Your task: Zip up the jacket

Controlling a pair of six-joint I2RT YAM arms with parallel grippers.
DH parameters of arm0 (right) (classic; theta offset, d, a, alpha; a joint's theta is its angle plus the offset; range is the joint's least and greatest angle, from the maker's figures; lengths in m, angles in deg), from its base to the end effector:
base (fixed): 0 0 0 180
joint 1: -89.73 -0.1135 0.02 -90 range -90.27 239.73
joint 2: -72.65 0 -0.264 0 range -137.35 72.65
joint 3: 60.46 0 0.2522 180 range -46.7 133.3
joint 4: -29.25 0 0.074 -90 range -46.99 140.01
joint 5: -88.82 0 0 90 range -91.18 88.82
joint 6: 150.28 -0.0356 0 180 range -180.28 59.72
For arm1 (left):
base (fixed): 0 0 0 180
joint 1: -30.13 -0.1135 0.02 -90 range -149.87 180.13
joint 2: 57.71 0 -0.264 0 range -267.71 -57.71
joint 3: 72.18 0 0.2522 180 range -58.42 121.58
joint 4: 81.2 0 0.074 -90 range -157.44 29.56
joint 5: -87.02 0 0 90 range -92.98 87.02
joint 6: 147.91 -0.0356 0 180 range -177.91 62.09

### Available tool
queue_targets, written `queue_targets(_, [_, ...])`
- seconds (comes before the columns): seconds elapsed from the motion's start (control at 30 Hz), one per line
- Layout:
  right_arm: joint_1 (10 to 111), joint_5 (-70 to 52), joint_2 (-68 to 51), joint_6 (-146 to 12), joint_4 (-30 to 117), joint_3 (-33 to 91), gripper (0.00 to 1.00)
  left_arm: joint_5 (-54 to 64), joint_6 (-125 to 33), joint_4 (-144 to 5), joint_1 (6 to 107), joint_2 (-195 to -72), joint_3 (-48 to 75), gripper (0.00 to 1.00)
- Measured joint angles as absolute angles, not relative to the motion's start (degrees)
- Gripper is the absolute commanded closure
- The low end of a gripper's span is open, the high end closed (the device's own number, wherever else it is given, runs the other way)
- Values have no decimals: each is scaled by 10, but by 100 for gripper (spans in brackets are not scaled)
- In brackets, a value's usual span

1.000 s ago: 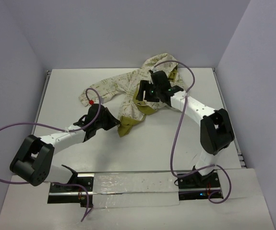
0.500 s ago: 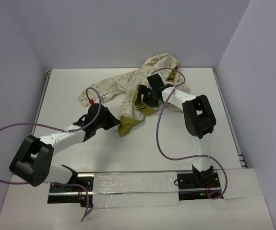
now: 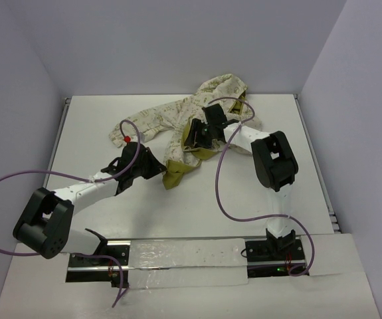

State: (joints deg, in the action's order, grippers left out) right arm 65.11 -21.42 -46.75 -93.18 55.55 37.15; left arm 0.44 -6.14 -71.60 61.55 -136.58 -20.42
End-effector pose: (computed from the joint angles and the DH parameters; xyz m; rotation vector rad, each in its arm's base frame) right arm 0.4090 0.2010 0.1700 0.0102 2.5356 0.8619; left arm 0.2390 -0.1485 0.1921 -0.3807 2.3203 -0.8356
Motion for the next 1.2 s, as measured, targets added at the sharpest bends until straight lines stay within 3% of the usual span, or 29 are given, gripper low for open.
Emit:
queue_targets(0.13, [651,-222,-467,-935,545,369,48,4,-62,-715,615,-1366,-203,100])
queue_targets(0.37, [649,-236,-459,-939,527,353,39,4,-63,-714,615,-1366,-203,100])
queue_targets(0.63, [644,-239,-459,-942,519,353,11,4,-64,-708,615,-1358,-203,100])
queue_targets(0.77, [637,-223,-459,-939,530,354,6,3,-66,-705,615,-1356,-203,100])
queue_targets(1.03, [633,-208,-459,-950,531,350,5,3,-69,-699,615,-1355,-203,100])
queue_targets(1.2, [633,-217,-459,-970,513,333,20,3,-74,-692,615,-1352,-203,100])
